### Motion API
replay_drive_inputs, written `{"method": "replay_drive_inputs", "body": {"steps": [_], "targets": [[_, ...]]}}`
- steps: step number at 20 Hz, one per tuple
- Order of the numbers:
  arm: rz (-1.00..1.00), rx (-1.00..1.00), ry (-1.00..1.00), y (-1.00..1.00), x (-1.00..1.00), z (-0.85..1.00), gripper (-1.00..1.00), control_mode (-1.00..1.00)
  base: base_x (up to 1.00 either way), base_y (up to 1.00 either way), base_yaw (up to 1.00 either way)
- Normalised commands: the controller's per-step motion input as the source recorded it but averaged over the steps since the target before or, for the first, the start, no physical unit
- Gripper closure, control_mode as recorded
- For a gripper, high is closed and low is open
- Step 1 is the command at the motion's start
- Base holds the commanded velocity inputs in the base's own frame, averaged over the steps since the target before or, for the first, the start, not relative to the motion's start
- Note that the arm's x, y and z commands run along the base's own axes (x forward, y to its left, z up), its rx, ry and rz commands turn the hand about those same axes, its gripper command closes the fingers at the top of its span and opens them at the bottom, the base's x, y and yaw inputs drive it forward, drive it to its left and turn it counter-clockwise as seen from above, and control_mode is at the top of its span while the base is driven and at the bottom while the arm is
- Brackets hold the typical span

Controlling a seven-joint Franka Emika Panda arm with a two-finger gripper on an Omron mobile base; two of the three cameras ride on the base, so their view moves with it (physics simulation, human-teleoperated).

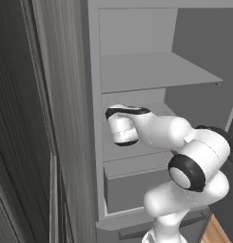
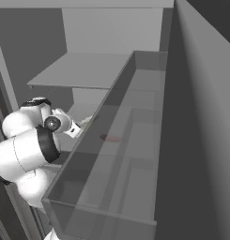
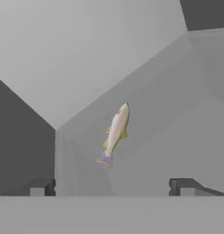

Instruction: Place the fish on the counter behind the older fish on the same shelf of the fridge to maintain FIFO order. Close the fridge door when finished.

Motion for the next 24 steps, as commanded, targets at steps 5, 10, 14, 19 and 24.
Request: {"method": "replay_drive_inputs", "body": {"steps": [5,10,14,19,24], "targets": [[0.00,0.00,0.10,-0.01,-0.87,1.00,-1.00,-1.00,0.00,0.00,0.00],[0.00,0.00,0.14,-0.05,-0.63,1.00,-1.00,-1.00,0.00,0.00,0.00],[-0.02,-0.02,0.17,-0.09,-0.35,1.00,-1.00,-1.00,0.00,0.00,0.00],[-0.11,-0.10,0.04,-0.10,-0.37,0.93,-1.00,-1.00,0.00,0.00,0.00],[-0.16,-0.20,0.00,-0.05,-0.61,0.24,-1.00,-1.00,0.00,0.00,0.00]]}}
